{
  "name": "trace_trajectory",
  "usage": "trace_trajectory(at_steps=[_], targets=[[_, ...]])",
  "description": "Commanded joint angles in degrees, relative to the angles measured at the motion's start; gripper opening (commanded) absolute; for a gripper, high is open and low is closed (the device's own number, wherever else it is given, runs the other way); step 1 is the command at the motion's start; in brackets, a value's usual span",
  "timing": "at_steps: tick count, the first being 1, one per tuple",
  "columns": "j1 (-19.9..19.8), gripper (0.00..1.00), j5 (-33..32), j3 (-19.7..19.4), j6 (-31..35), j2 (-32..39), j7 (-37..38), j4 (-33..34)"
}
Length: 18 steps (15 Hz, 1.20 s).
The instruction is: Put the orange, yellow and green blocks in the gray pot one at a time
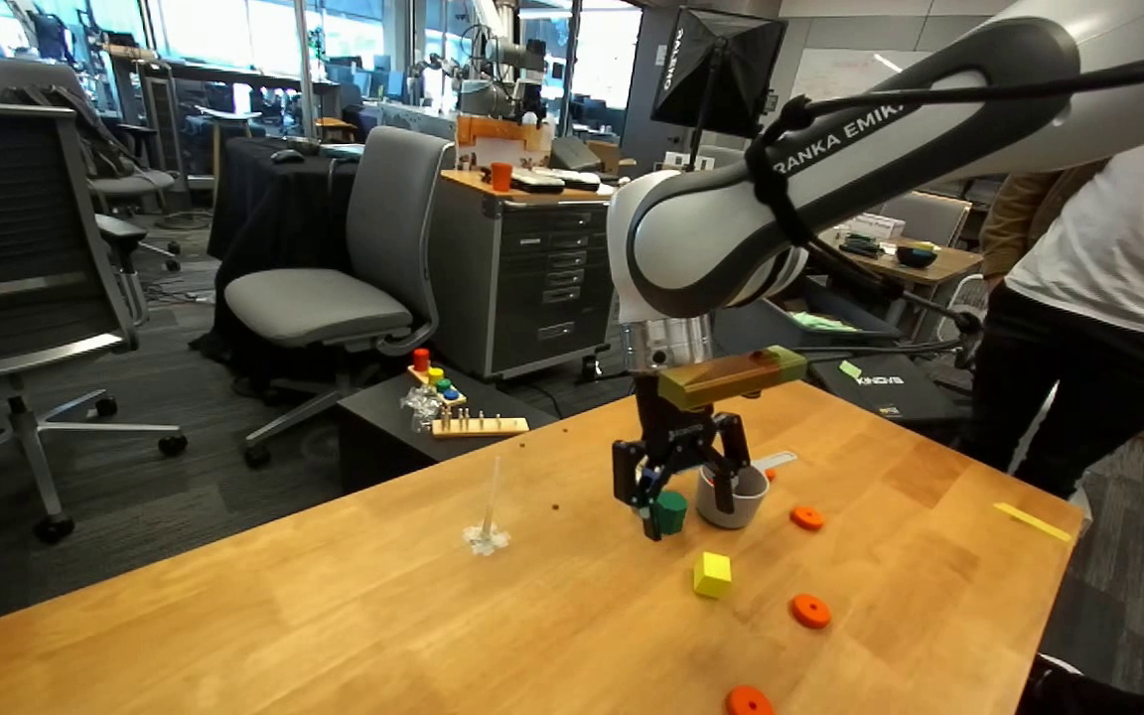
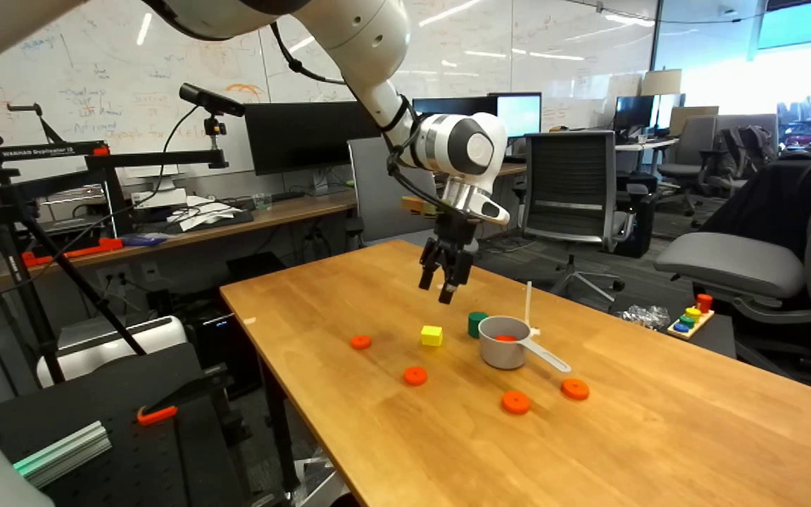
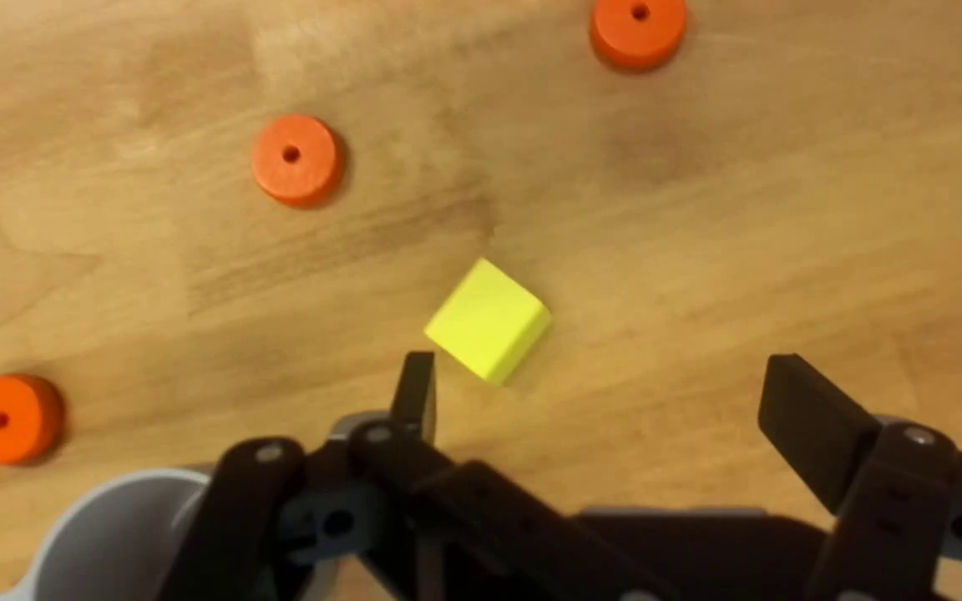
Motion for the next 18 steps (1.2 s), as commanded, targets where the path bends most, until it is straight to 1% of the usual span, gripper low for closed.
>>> trace_trajectory(at_steps=[1,2,3,5,7,8,11,15,18], targets=[[0.94,1.0,1.68,-0.28,10.56,-1.22,4.78,-1.19],[1.59,1.0,1.67,-0.51,13.78,-1.3,6.33,-1.65],[0.48,1.0,0.95,-0.13,9.17,0.14,3.37,0.21],[1.05,1.0,1.03,-0.2,12.04,0.13,4.93,0.08],[1.33,1.0,1.04,-0.21,12.34,0.13,5.44,0.07],[1.3,1.0,1.47,-0.49,14.67,0.5,6.64,-0.05],[1.41,1.0,1.8,-0.9,17.49,1.64,8.69,0.2],[0.89,1.0,2.7,-0.96,18.95,1.68,11.39,-1.94],[1.24,1.0,4.23,-0.89,20.54,0.7,15.47,-4.67]])
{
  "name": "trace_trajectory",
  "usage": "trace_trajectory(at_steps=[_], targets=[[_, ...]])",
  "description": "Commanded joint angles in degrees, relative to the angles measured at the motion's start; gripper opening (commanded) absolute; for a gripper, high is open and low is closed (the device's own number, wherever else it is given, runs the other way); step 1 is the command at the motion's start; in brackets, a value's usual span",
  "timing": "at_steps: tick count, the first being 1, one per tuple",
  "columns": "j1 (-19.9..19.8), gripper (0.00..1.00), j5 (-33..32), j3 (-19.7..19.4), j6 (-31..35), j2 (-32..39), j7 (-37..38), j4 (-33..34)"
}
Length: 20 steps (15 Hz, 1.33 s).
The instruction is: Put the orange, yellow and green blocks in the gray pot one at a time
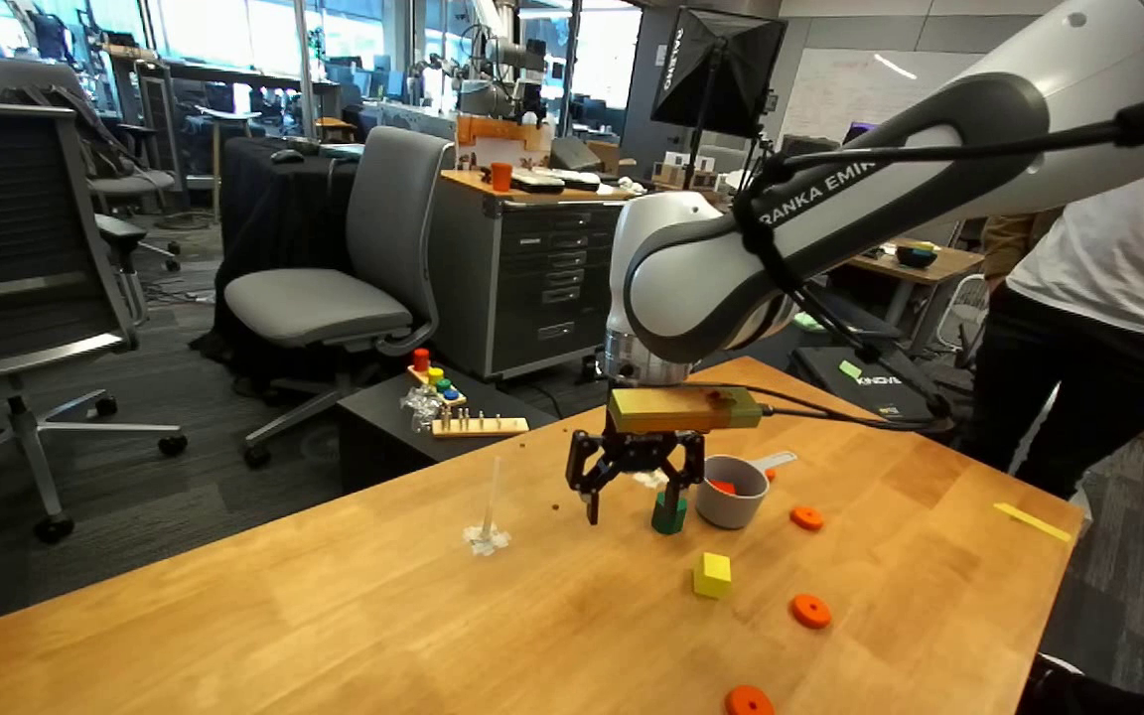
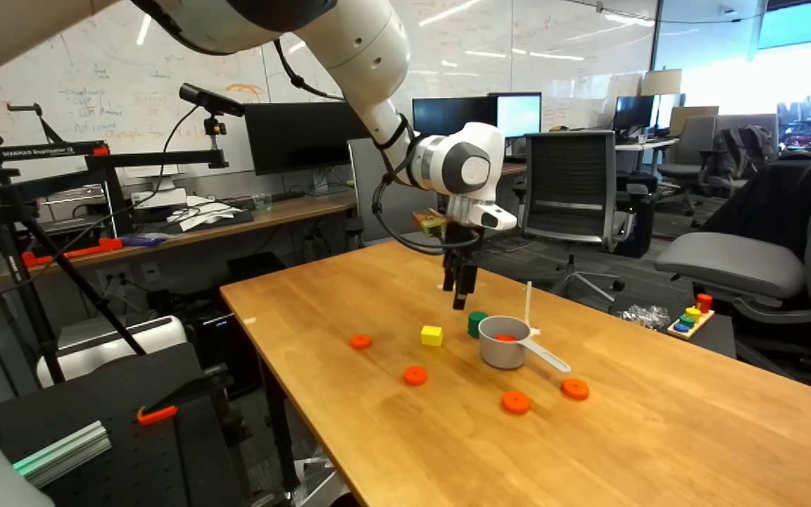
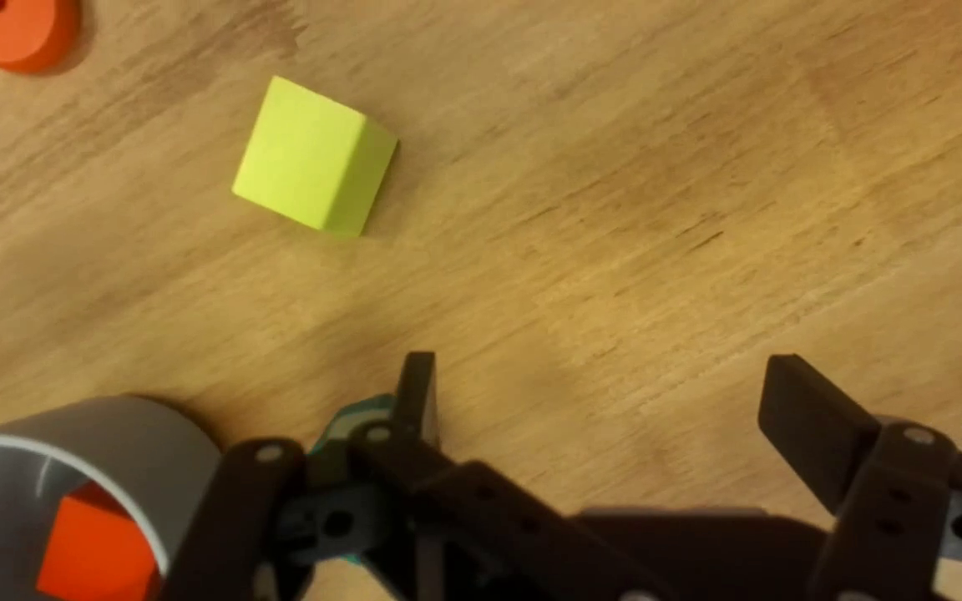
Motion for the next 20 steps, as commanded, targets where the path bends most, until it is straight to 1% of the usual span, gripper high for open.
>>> trace_trajectory(at_steps=[1,2,3,4,6,10,13,14,17,20], targets=[[0.36,1.0,2.92,0.26,3.28,-2.19,4.91,-4.12],[0.28,1.0,4.01,0.77,5.14,-3.1,5.72,-5.76],[-0.45,1.0,5.66,2.11,7.34,-4.13,4.85,-7.54],[-0.86,1.0,6.63,3.48,10.18,-5.38,2.32,-9.77],[-1.39,1.0,9.42,5.45,16.13,-8.1,1.0,-15.11],[-1.09,1.0,13.88,7.06,24.0,-13.84,2.51,-25.94],[-0.71,1.0,16.46,7.16,27.74,-19.03,3.64,-34.25],[-0.46,1.0,16.86,6.64,28.98,-20.94,4.25,-36.95],[-1.3,1.0,18.52,6.33,32.47,-26.96,4.17,-44.86],[-3.16,1.0,20.85,6.52,31.94,-31.04,4.61,-49.07]])
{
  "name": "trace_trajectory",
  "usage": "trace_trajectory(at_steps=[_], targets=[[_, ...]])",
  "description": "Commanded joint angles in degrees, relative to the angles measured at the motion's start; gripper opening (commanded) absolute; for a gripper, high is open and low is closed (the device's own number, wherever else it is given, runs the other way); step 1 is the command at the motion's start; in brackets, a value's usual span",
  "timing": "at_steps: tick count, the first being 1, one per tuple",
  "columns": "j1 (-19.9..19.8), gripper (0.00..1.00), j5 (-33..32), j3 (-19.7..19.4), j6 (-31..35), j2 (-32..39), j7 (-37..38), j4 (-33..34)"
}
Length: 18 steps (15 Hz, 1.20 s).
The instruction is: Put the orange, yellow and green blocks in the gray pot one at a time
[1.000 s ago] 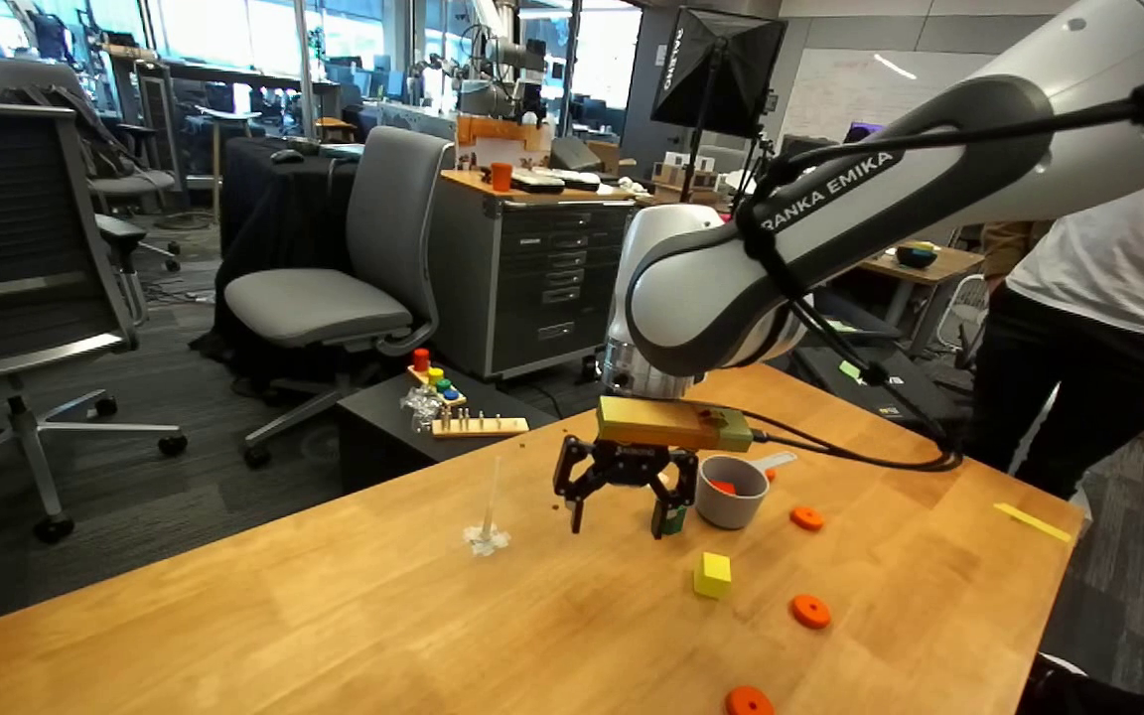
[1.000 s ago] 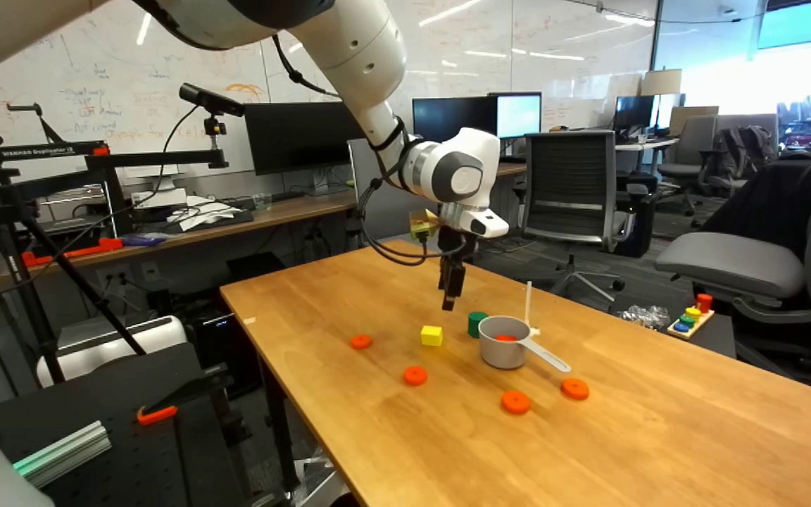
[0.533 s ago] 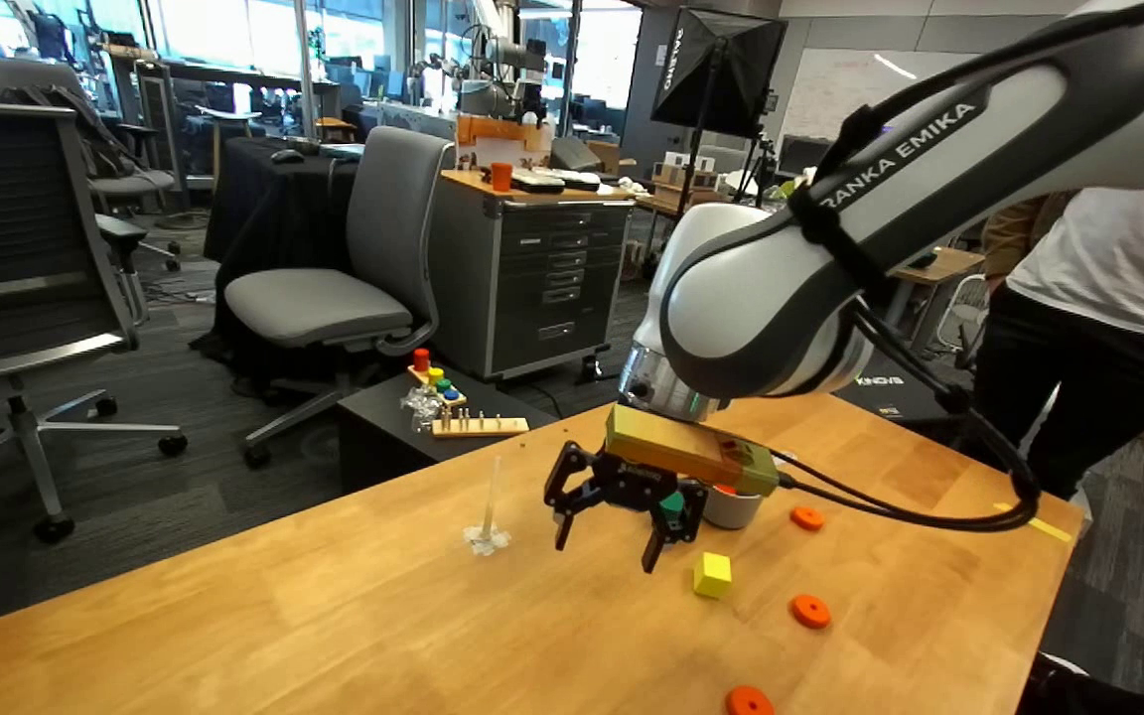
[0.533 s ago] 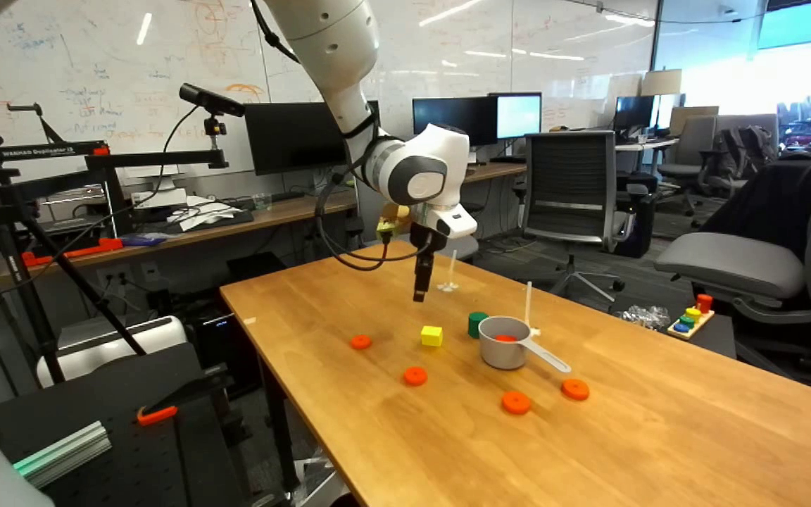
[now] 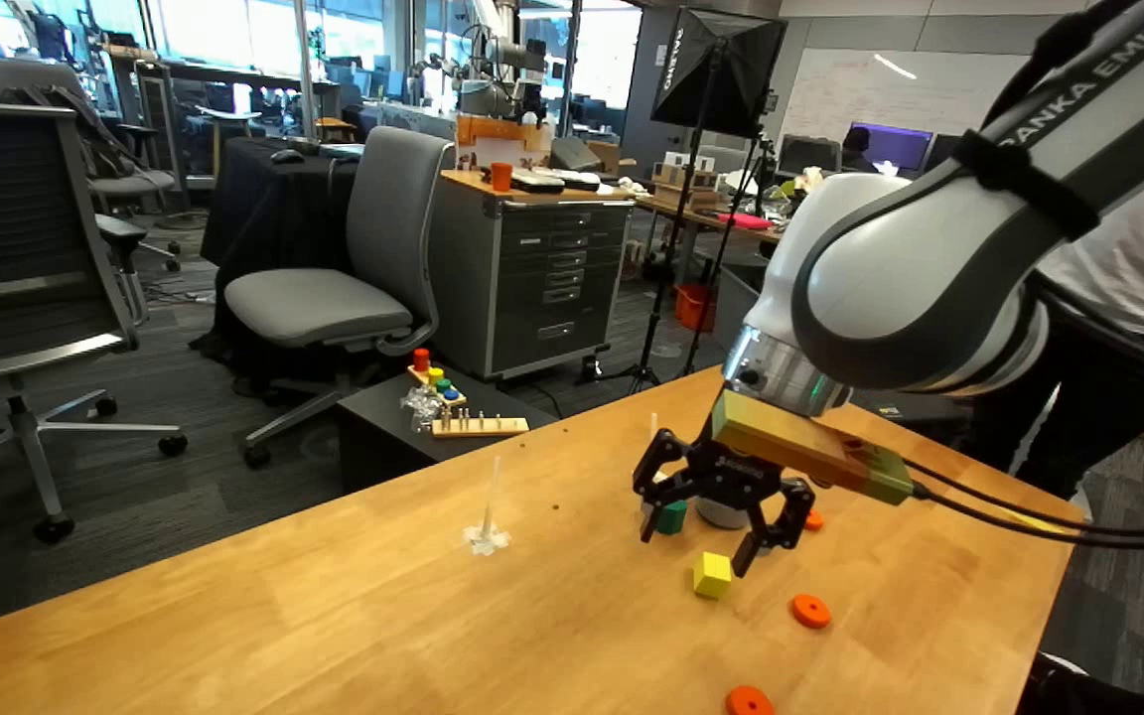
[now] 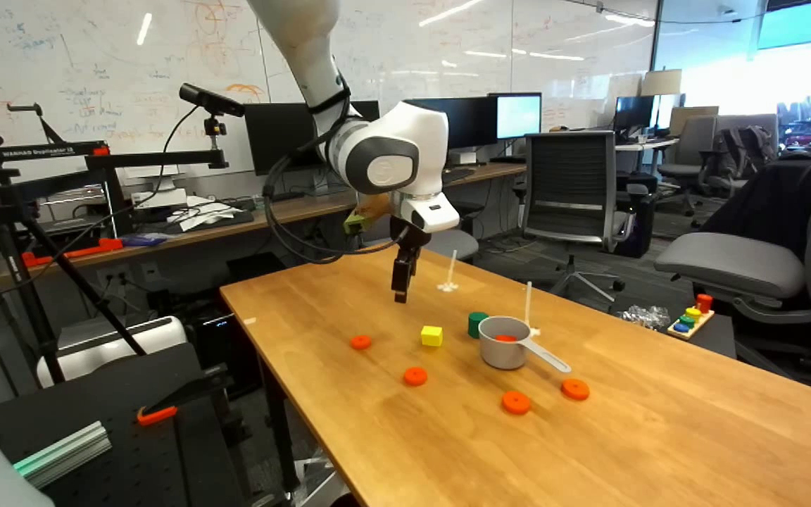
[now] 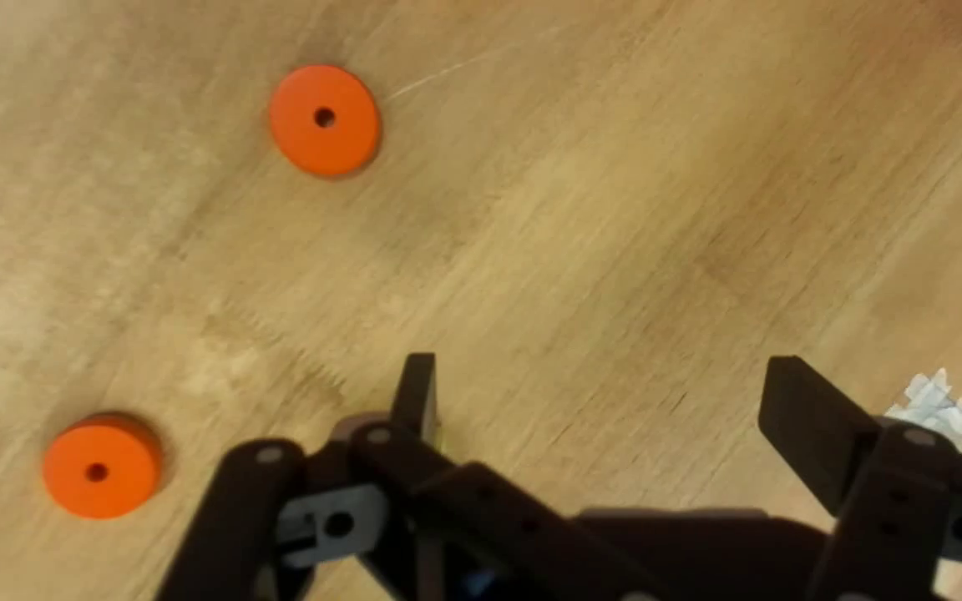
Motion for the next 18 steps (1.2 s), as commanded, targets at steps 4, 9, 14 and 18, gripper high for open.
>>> trace_trajectory(at_steps=[4,9,14,18], targets=[[-4.75,1.0,5.59,0.67,0.43,-8.93,-0.61,-9.79],[-6.48,1.0,3.21,-1.8,0.93,-5.97,-0.89,-6.42],[-7.23,1.0,2.35,-2.31,-3.47,-2.08,-1.36,0.05],[-6.75,1.0,2.74,-1.93,-11.49,-0.22,0.67,4.44]])
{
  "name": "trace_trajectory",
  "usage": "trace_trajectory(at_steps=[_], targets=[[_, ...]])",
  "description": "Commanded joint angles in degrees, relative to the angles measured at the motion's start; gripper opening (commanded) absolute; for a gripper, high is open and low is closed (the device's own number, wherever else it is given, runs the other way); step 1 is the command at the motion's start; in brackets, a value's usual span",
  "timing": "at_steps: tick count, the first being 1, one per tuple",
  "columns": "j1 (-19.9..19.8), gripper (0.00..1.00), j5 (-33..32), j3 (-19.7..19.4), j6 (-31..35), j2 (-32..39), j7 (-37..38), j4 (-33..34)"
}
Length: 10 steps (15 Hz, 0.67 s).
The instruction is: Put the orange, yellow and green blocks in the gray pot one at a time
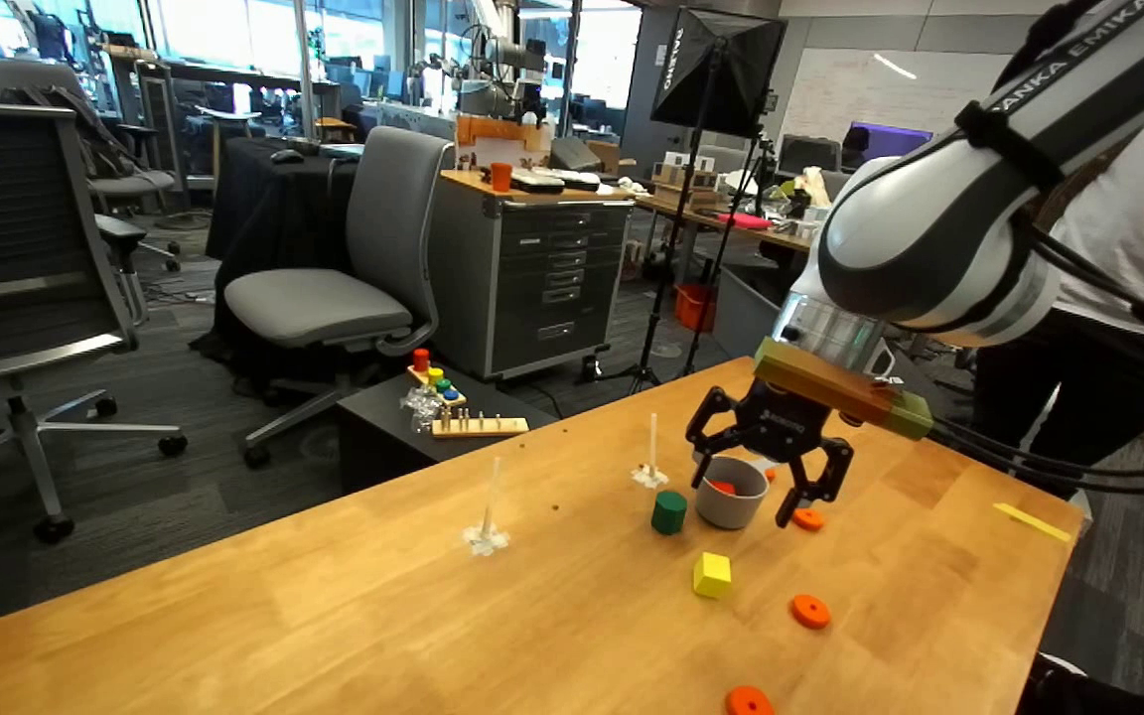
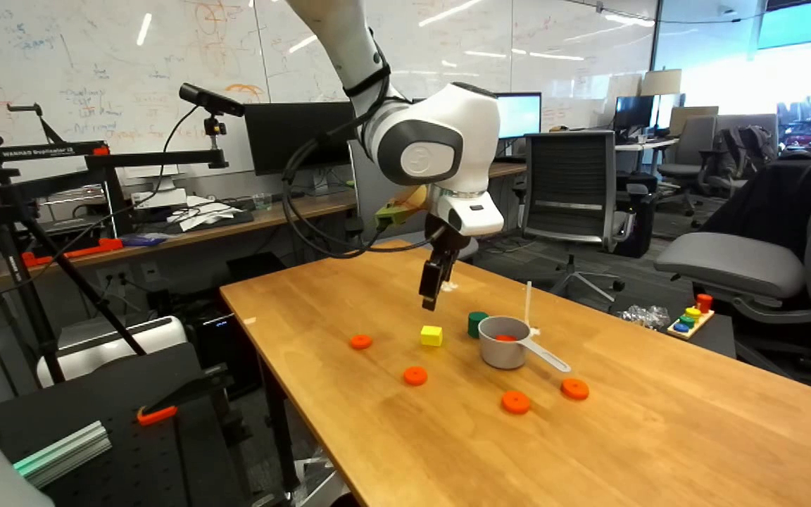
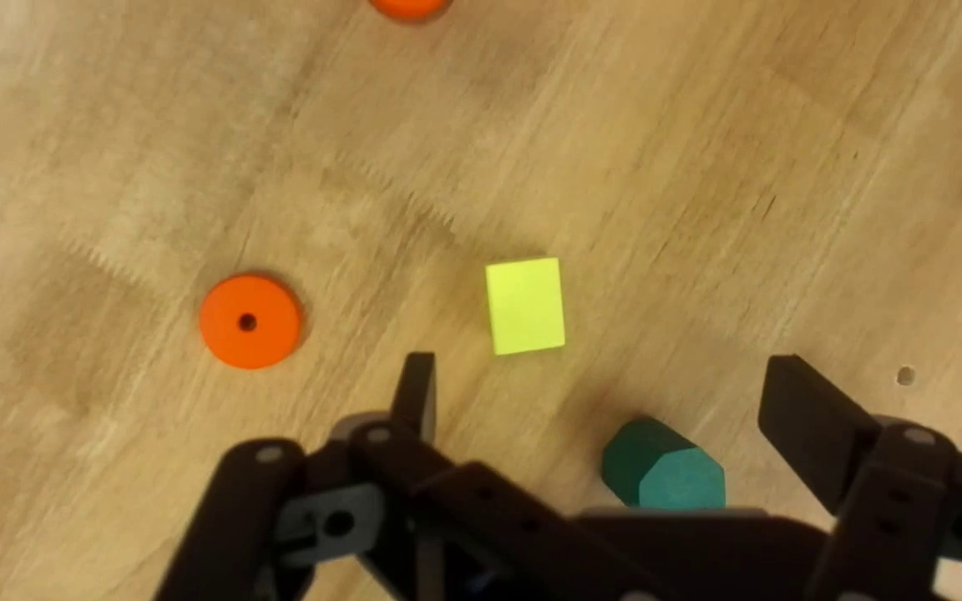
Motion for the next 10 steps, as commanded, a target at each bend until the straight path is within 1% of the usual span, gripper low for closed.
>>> trace_trajectory(at_steps=[1,4,8,10], targets=[[0.7,1.0,-0.59,-0.25,-7.26,1.88,2.87,4.92],[1.27,1.0,-0.62,-0.75,-9.99,2.55,5.58,6.38],[0.87,1.0,0.08,-0.73,-13.51,3.28,9.12,6.81],[2.26,1.0,-1.32,-2.53,-12.25,3.24,14.04,5.99]])
